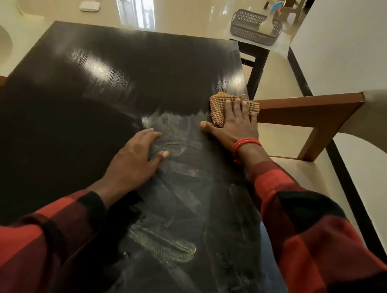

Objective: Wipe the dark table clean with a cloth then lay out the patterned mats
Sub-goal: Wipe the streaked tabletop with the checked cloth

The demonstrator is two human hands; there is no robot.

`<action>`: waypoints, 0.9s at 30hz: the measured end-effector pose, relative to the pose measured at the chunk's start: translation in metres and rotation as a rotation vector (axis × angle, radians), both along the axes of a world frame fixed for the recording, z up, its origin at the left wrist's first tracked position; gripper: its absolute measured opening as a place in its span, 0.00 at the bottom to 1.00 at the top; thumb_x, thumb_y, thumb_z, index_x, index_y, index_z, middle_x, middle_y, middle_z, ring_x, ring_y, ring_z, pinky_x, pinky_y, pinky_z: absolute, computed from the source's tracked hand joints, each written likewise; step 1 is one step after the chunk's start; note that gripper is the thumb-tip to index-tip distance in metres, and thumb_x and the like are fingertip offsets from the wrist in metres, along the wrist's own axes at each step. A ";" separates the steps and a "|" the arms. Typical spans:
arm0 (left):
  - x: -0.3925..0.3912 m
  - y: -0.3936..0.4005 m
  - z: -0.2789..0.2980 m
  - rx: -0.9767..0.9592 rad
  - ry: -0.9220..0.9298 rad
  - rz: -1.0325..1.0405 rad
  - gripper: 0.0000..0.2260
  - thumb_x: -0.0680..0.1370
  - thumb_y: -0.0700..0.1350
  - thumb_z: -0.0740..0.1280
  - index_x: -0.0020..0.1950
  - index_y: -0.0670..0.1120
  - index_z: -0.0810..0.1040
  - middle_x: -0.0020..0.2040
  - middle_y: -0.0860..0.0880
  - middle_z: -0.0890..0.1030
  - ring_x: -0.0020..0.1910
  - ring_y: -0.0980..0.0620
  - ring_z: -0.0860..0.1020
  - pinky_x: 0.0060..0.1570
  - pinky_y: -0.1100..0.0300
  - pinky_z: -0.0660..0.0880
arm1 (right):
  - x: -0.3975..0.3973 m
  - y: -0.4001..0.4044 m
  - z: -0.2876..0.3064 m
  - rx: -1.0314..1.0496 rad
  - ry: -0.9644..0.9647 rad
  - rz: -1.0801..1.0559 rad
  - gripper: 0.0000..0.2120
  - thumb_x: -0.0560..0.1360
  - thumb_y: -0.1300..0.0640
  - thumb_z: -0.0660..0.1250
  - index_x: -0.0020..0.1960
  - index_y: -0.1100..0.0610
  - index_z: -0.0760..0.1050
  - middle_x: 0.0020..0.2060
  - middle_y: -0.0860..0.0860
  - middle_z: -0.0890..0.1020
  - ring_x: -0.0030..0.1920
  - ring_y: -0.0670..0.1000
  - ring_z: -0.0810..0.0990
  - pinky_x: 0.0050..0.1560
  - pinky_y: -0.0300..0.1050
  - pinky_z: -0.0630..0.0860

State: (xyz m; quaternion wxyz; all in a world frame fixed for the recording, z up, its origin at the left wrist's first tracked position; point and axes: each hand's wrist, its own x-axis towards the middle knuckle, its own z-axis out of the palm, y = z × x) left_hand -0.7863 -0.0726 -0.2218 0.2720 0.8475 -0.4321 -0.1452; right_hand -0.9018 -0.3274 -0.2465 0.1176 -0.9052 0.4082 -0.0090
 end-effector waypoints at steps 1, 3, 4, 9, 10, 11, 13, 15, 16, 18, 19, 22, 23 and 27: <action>0.003 -0.002 -0.001 -0.009 -0.026 0.004 0.23 0.81 0.52 0.67 0.74 0.46 0.71 0.75 0.47 0.70 0.75 0.49 0.67 0.73 0.48 0.66 | 0.002 -0.002 0.001 0.022 0.002 -0.006 0.58 0.64 0.15 0.44 0.82 0.51 0.43 0.81 0.54 0.43 0.80 0.56 0.40 0.76 0.59 0.36; 0.010 -0.006 -0.002 -0.037 -0.069 0.007 0.21 0.81 0.52 0.66 0.72 0.46 0.73 0.73 0.47 0.72 0.72 0.49 0.69 0.72 0.49 0.68 | 0.005 -0.007 0.005 0.099 -0.040 -0.028 0.62 0.59 0.12 0.40 0.82 0.50 0.44 0.81 0.53 0.42 0.80 0.55 0.40 0.75 0.59 0.35; 0.013 -0.008 -0.002 -0.048 -0.091 0.009 0.21 0.81 0.52 0.66 0.72 0.45 0.73 0.72 0.47 0.73 0.72 0.49 0.70 0.72 0.50 0.68 | 0.007 -0.010 0.008 0.134 -0.074 -0.042 0.59 0.62 0.14 0.39 0.82 0.49 0.46 0.81 0.53 0.43 0.80 0.55 0.41 0.76 0.60 0.36; 0.026 -0.013 -0.005 -0.030 -0.163 0.016 0.20 0.82 0.49 0.64 0.73 0.45 0.73 0.74 0.47 0.72 0.73 0.49 0.69 0.72 0.53 0.66 | 0.017 -0.020 -0.001 -0.020 -0.051 -0.091 0.33 0.79 0.35 0.47 0.81 0.47 0.49 0.81 0.52 0.47 0.81 0.55 0.43 0.78 0.62 0.42; 0.029 -0.012 -0.006 -0.034 -0.162 0.020 0.19 0.83 0.49 0.63 0.73 0.44 0.73 0.74 0.47 0.72 0.73 0.49 0.69 0.72 0.53 0.66 | 0.020 -0.018 -0.004 -0.039 -0.025 -0.092 0.32 0.80 0.36 0.46 0.81 0.46 0.48 0.81 0.52 0.46 0.81 0.56 0.43 0.78 0.63 0.41; 0.031 -0.011 -0.008 -0.040 -0.159 0.026 0.19 0.83 0.48 0.63 0.73 0.44 0.73 0.74 0.47 0.72 0.73 0.49 0.69 0.72 0.53 0.66 | 0.022 -0.015 -0.007 -0.051 0.000 -0.086 0.31 0.80 0.36 0.45 0.81 0.44 0.47 0.81 0.52 0.45 0.80 0.56 0.42 0.77 0.63 0.40; 0.034 -0.008 -0.010 -0.052 -0.147 0.048 0.18 0.83 0.46 0.62 0.73 0.44 0.73 0.74 0.48 0.72 0.73 0.49 0.69 0.71 0.54 0.65 | 0.025 -0.008 -0.009 -0.070 0.031 -0.064 0.30 0.80 0.36 0.43 0.81 0.42 0.45 0.81 0.51 0.44 0.80 0.57 0.42 0.77 0.64 0.39; 0.037 -0.004 -0.011 -0.066 -0.145 0.064 0.17 0.84 0.44 0.61 0.73 0.44 0.73 0.73 0.48 0.73 0.72 0.49 0.71 0.68 0.56 0.65 | 0.031 0.005 -0.008 -0.079 0.031 -0.032 0.30 0.80 0.36 0.42 0.81 0.42 0.44 0.81 0.51 0.44 0.80 0.57 0.42 0.77 0.64 0.39; 0.038 -0.003 -0.011 -0.072 -0.146 0.067 0.17 0.84 0.42 0.60 0.72 0.43 0.73 0.72 0.47 0.73 0.71 0.48 0.71 0.68 0.57 0.65 | 0.036 0.013 -0.007 -0.085 0.026 -0.015 0.30 0.80 0.35 0.42 0.81 0.42 0.44 0.81 0.51 0.44 0.80 0.57 0.42 0.77 0.64 0.39; 0.041 -0.002 -0.009 -0.079 -0.137 0.071 0.16 0.83 0.41 0.59 0.71 0.43 0.74 0.70 0.47 0.75 0.68 0.48 0.73 0.66 0.56 0.67 | 0.049 0.037 -0.007 -0.101 0.021 0.027 0.30 0.80 0.35 0.42 0.81 0.41 0.45 0.81 0.52 0.45 0.80 0.57 0.42 0.77 0.65 0.40; 0.042 -0.002 -0.008 -0.081 -0.132 0.078 0.15 0.83 0.40 0.59 0.69 0.44 0.75 0.68 0.47 0.76 0.66 0.47 0.74 0.63 0.56 0.68 | 0.057 0.049 -0.008 -0.109 0.017 0.050 0.30 0.80 0.36 0.43 0.80 0.41 0.45 0.81 0.52 0.45 0.80 0.57 0.43 0.76 0.65 0.40; 0.046 -0.004 -0.004 -0.096 -0.103 0.123 0.13 0.81 0.38 0.60 0.64 0.44 0.77 0.62 0.46 0.78 0.60 0.45 0.77 0.56 0.55 0.69 | 0.080 0.090 -0.007 -0.128 -0.004 0.129 0.28 0.81 0.37 0.45 0.80 0.40 0.48 0.81 0.52 0.48 0.80 0.58 0.44 0.76 0.65 0.40; 0.046 -0.004 -0.003 -0.105 -0.088 0.140 0.14 0.81 0.37 0.60 0.64 0.44 0.77 0.62 0.45 0.79 0.61 0.44 0.77 0.58 0.53 0.70 | 0.087 0.103 -0.007 -0.139 -0.011 0.162 0.28 0.81 0.37 0.45 0.80 0.39 0.50 0.81 0.53 0.49 0.80 0.58 0.45 0.76 0.66 0.40; 0.046 -0.007 -0.002 -0.109 -0.077 0.183 0.18 0.80 0.35 0.59 0.69 0.45 0.76 0.65 0.43 0.77 0.64 0.42 0.75 0.63 0.50 0.70 | 0.098 0.139 -0.007 -0.143 -0.024 0.286 0.27 0.82 0.38 0.46 0.80 0.39 0.51 0.81 0.54 0.49 0.80 0.58 0.45 0.75 0.66 0.42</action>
